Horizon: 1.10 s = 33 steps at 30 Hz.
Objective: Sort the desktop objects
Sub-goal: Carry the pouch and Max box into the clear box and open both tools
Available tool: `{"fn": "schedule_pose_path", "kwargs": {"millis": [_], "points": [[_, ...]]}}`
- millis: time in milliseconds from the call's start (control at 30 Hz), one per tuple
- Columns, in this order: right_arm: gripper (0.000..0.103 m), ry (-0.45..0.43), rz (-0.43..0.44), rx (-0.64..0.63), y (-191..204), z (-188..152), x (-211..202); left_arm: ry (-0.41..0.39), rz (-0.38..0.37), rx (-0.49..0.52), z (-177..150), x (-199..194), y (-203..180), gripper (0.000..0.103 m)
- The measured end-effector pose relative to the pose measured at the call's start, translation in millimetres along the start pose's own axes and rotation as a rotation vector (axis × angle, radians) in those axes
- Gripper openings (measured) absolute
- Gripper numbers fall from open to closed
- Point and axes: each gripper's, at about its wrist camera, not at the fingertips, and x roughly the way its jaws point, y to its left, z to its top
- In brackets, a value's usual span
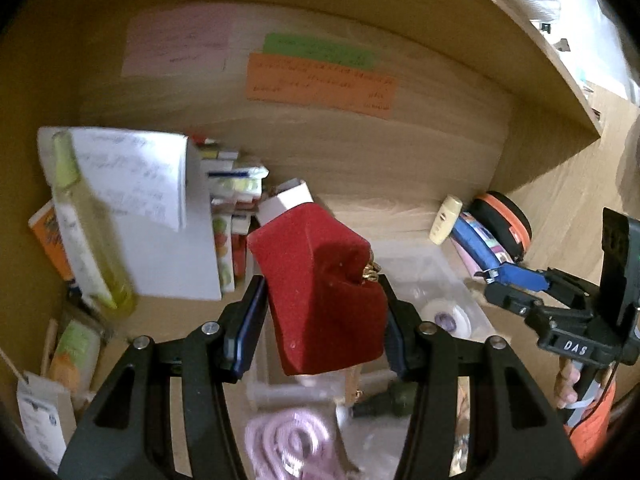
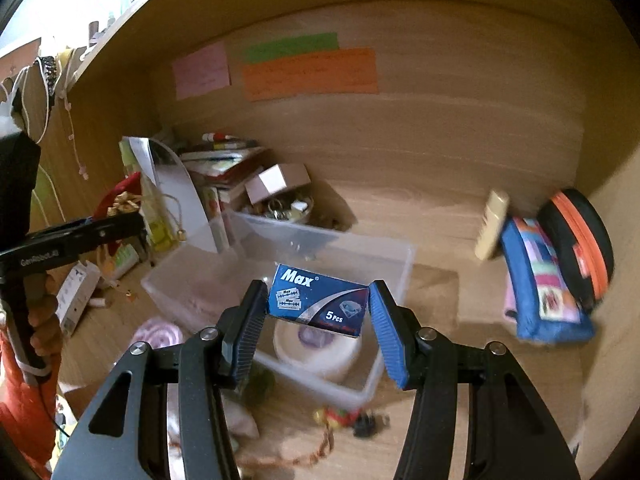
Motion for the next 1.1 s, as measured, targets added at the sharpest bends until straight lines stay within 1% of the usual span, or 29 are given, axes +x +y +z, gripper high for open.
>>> {"fn": "schedule_pose_path", "kwargs": {"millis": [167,233,333,467,567,767,933,1100], "points": [[0.049,0.022,0.018,-0.001,2.4,18.9,23.0,0.024,0.004,-0.003,15.3,26.4,-6.7,0.052],[0.049,0.034,0.02,-0.001,3.1,25.8,33.3,0.032,0.01,-0.003,16.6,36.3,-7.6,0.052],[0.049,0.05,0.006,-0.01,5.5,32.2,48.9,0.069,0.019,-0.019,12.6,59.8,-5.4,0.052],[0.049,0.087,-0.005,-0.004,5.4,27.4,71.4,0.131,0.021,-0.031,0.3,83.8,-0.3,0.052],[0.049,0.122,-0.012,-0.002,1.9,19.1,85.6,0.174,0.009,-0.038,-7.4,97.7,2.5,0.052],[0.049,0.164,-0.049,0.031,-11.1,10.1,100.6,0.224,0.026,-0.007,-19.5,110.4,-5.5,0.052],[0.049,0.179,-0.062,0.042,-14.1,6.6,105.1,0.228,0.045,0.029,-20.6,111.1,-10.2,0.052],[0.049,0.186,-0.075,0.023,-10.3,3.8,108.3,0.23,0.061,0.048,-21.8,113.3,-11.0,0.052]]}}
